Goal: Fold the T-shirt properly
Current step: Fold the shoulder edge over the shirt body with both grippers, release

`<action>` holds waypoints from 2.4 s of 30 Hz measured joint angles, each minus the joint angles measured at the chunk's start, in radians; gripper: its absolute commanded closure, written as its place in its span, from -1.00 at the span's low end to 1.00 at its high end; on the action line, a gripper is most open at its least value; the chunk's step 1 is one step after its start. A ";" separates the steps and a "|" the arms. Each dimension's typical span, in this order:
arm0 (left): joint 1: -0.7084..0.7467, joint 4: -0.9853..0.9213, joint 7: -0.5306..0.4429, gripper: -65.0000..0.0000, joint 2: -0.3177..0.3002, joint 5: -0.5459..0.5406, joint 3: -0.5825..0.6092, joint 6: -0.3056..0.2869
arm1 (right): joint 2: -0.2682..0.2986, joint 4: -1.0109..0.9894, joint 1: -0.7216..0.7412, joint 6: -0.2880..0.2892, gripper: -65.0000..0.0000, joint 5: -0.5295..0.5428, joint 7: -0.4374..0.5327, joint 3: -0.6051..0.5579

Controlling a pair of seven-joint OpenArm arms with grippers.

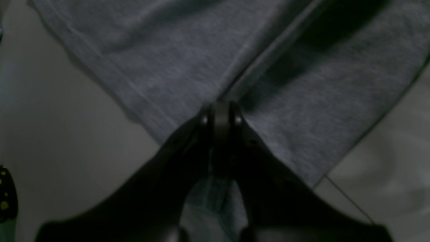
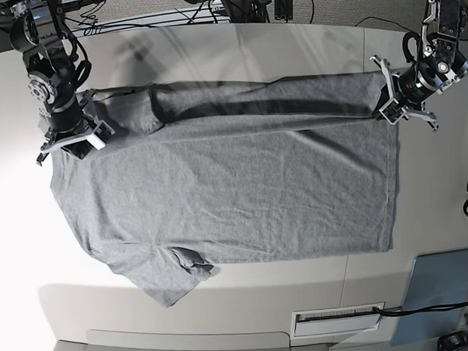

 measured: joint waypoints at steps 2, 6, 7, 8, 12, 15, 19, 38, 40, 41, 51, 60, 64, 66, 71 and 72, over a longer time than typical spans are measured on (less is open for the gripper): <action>-0.003 -0.002 0.001 1.00 0.000 0.001 0.000 -0.001 | -0.001 -0.010 0.022 0.001 1.00 0.002 0.000 -0.018; -0.014 -0.015 0.000 1.00 0.000 0.000 0.000 -0.001 | 0.000 -0.011 0.060 0.000 1.00 0.009 0.000 -0.026; -0.014 -0.021 0.001 1.00 0.000 0.001 0.000 -0.001 | 0.000 -0.011 0.066 0.000 1.00 0.026 0.000 -0.026; -0.013 -0.027 0.000 1.00 0.000 0.000 0.000 -0.001 | 0.000 -0.011 0.069 -0.001 1.00 0.033 0.000 -0.026; -0.013 -0.036 0.000 1.00 0.000 0.001 0.000 -0.001 | 0.000 -0.011 0.068 0.000 1.00 0.040 0.000 -0.026; -0.023 -0.036 0.001 1.00 0.001 0.001 0.000 -0.002 | 0.000 -0.011 0.068 0.000 1.00 0.040 0.000 -0.026; -0.064 -0.037 0.000 1.00 0.000 -0.010 0.000 -0.001 | 0.000 -0.011 0.068 0.000 1.00 0.040 -0.008 -0.026; -0.074 -0.037 0.144 -0.01 0.000 -0.172 0.000 0.042 | -0.001 -0.011 0.068 -0.056 0.33 0.103 -0.148 -0.026; -0.074 -0.037 0.174 0.18 0.000 -0.253 0.000 0.056 | 0.000 -0.011 0.068 -0.132 0.36 0.169 -0.198 -0.025; -0.069 -0.037 0.178 0.34 0.000 -0.298 0.000 0.065 | 0.000 -0.011 0.068 -0.162 0.48 0.204 -0.212 -0.025; -0.025 -0.087 0.183 1.00 0.162 -0.410 -0.002 0.225 | -0.044 -0.122 0.070 -0.241 1.00 0.336 -0.221 0.045; -0.034 -0.156 0.175 1.00 0.212 -0.552 -0.019 0.220 | -0.074 -0.184 0.033 -0.186 1.00 0.435 -0.214 0.069; 0.026 -0.156 0.160 1.00 0.207 -0.617 -0.021 0.128 | -0.071 -0.179 -0.034 -0.206 1.00 0.429 -0.148 0.071; 0.055 -0.153 0.153 1.00 0.211 -0.632 -0.021 0.101 | -0.069 -0.175 -0.067 -0.228 1.00 0.423 -0.119 0.074; 0.128 -0.145 0.116 1.00 0.211 -0.658 -0.022 0.061 | -0.065 -0.159 -0.152 -0.269 1.00 0.403 -0.080 0.078; 0.142 -0.145 0.113 1.00 0.211 -0.658 -0.024 0.046 | -0.064 -0.150 -0.173 -0.273 1.00 0.402 -0.077 0.080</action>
